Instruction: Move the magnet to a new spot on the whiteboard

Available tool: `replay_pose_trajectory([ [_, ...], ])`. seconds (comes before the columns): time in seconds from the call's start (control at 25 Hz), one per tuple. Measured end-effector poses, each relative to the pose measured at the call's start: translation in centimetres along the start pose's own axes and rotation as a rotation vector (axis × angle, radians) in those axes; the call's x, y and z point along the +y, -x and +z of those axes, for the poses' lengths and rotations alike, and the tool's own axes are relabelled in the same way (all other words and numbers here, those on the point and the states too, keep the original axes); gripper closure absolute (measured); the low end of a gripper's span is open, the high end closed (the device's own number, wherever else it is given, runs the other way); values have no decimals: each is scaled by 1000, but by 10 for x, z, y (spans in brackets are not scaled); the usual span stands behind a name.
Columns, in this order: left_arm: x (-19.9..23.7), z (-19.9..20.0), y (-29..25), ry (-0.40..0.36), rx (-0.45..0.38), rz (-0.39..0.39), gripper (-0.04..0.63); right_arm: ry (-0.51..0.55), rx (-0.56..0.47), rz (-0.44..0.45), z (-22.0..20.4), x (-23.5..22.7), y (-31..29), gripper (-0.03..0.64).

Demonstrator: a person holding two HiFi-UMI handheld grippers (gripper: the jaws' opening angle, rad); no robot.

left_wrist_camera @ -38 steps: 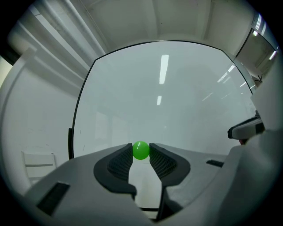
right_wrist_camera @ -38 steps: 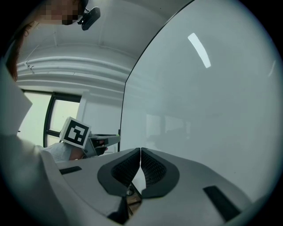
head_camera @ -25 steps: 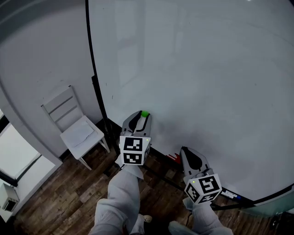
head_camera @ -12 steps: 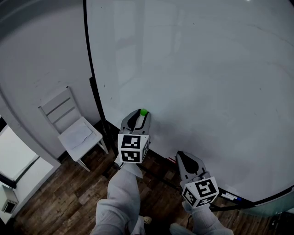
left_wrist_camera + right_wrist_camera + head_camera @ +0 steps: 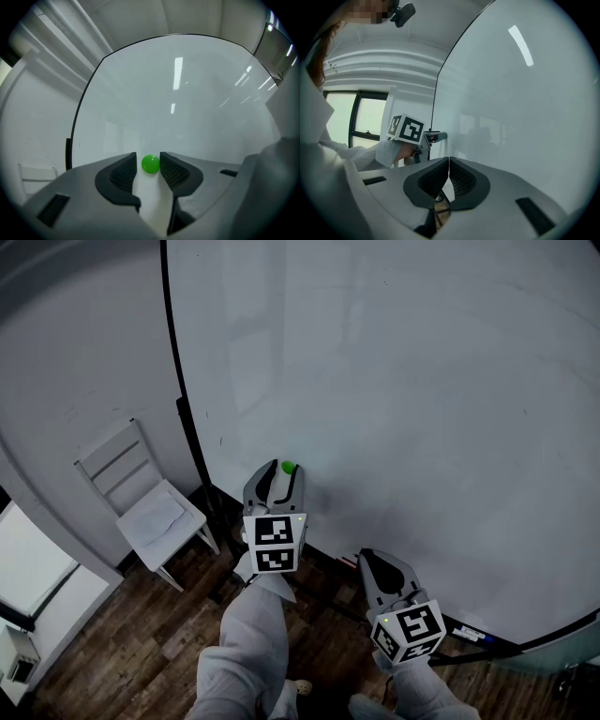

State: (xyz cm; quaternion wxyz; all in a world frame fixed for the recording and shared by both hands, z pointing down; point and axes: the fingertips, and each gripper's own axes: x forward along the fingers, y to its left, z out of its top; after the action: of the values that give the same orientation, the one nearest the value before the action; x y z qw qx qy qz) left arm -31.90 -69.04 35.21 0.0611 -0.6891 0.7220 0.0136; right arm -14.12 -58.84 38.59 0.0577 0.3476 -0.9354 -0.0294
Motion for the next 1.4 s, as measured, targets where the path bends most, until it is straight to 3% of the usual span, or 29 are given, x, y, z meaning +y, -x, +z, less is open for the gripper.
replay_pose_trajectory([
  [0.6,3,-3,10,36,30,-44,425,-12,-5,-14,2,5,9,588],
  [1.4,-1,-9,75,6,84,-89,425,-43,-68,-38,12,14,40,588],
])
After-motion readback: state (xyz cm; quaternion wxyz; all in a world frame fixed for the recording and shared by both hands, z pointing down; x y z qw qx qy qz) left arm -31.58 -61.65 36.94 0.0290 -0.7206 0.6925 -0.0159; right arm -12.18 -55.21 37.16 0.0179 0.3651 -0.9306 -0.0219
